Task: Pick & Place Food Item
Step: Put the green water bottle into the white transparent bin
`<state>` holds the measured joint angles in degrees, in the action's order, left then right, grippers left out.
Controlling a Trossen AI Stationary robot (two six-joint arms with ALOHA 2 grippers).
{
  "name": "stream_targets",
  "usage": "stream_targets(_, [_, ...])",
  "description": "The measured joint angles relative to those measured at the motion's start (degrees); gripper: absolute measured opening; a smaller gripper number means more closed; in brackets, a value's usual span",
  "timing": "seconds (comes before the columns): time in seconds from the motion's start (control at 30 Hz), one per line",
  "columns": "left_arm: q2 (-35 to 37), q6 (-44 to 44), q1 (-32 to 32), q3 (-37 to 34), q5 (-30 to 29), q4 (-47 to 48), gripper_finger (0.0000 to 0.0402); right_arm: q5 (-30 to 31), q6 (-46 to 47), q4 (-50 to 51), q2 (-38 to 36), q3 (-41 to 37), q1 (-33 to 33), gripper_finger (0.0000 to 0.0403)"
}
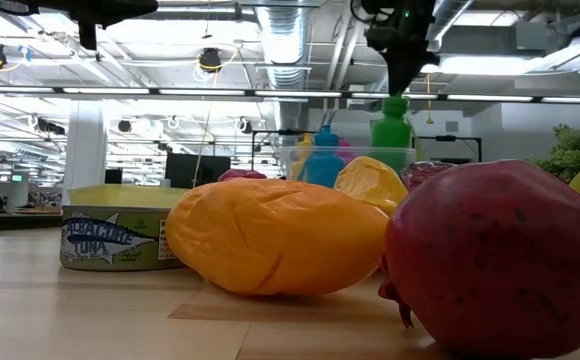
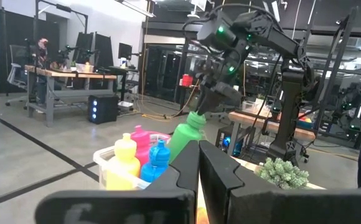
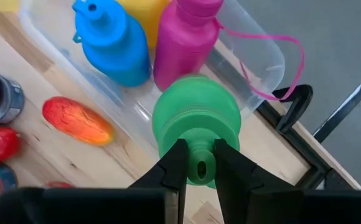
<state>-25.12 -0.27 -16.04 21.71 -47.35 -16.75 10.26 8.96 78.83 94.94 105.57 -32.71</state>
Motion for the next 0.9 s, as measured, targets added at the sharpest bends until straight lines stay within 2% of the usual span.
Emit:
stream_targets(0.53, [0.0,0.0,0.0,0.0,0.0,0.0,0.0000,-1.6,-0.4,-7.4,0.0,-8.0,0.0,0.0054])
stream_targets(0.9, [0.0,0.0,0.0,0.0,0.0,0.0,0.0000,-3.4,0.0,-8.6,0.4,-8.4,-1.3,0.0054])
